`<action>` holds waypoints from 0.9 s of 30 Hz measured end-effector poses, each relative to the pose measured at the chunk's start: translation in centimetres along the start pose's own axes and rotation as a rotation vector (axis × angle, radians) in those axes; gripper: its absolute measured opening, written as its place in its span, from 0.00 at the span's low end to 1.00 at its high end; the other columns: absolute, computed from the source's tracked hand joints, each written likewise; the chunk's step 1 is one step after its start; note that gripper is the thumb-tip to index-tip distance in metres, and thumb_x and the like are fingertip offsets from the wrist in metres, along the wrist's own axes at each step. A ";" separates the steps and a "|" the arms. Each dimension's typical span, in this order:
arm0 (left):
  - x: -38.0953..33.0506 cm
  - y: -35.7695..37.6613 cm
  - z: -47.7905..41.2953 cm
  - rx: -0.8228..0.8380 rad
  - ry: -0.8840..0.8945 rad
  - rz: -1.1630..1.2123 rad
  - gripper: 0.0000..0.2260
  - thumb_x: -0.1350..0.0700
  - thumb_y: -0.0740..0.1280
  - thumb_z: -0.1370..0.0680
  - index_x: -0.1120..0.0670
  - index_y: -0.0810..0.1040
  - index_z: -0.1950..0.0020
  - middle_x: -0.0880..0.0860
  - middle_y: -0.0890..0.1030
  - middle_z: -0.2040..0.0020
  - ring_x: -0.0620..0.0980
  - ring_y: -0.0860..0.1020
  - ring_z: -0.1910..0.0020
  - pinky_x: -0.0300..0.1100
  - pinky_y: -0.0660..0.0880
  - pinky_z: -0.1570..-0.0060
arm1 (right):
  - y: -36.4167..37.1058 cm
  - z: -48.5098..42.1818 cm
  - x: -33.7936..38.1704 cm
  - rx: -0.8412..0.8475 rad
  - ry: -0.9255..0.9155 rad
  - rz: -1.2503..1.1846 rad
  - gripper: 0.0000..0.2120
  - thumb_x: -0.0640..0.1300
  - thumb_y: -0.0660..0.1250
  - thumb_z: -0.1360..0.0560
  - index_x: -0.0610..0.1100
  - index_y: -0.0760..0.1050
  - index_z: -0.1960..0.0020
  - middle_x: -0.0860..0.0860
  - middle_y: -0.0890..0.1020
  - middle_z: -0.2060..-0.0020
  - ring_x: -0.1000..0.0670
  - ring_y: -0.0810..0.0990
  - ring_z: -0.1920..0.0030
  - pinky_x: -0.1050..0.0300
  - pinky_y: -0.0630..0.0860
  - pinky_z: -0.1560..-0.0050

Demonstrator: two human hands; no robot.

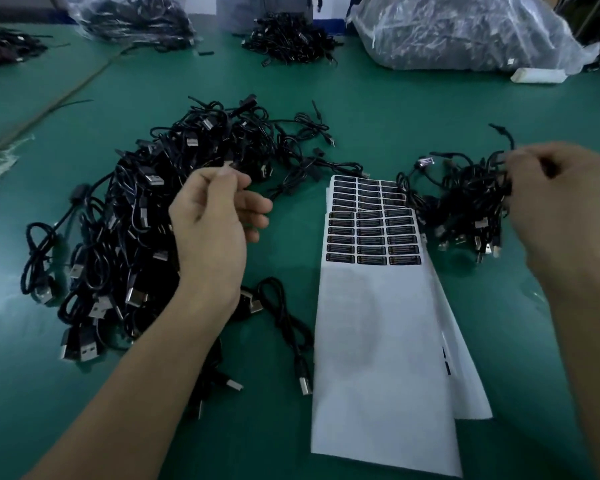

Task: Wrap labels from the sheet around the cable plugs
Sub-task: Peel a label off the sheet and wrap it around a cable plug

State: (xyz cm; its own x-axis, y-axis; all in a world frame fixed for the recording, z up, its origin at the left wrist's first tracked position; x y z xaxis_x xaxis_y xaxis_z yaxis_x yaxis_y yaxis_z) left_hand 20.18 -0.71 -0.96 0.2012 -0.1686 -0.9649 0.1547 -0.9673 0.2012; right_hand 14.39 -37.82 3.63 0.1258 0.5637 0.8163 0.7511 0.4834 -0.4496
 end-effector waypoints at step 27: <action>-5.6 2.0 2.7 0.111 0.482 -0.081 0.13 0.61 0.58 0.17 0.57 0.72 0.62 0.56 0.68 0.76 0.45 0.65 0.80 0.33 0.63 0.76 | 12.8 17.6 9.6 0.947 -0.453 0.381 0.19 0.55 0.61 0.22 0.45 0.64 0.66 0.47 0.71 0.68 0.41 0.73 0.64 0.52 0.67 0.66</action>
State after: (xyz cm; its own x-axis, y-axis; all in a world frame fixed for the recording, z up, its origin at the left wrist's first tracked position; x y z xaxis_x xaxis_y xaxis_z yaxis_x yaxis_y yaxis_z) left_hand 16.75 -2.18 4.42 0.6209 -0.0106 -0.7838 0.0893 -0.9924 0.0842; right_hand 13.83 -14.43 -0.64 -0.1502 0.8826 0.4456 -0.1072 0.4335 -0.8948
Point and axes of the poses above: each hand's wrist, its own z-axis away from the middle knuckle, its own y-axis out of the palm, x = y × z, the point moved 10 cm from there along -z, towards the middle knuckle
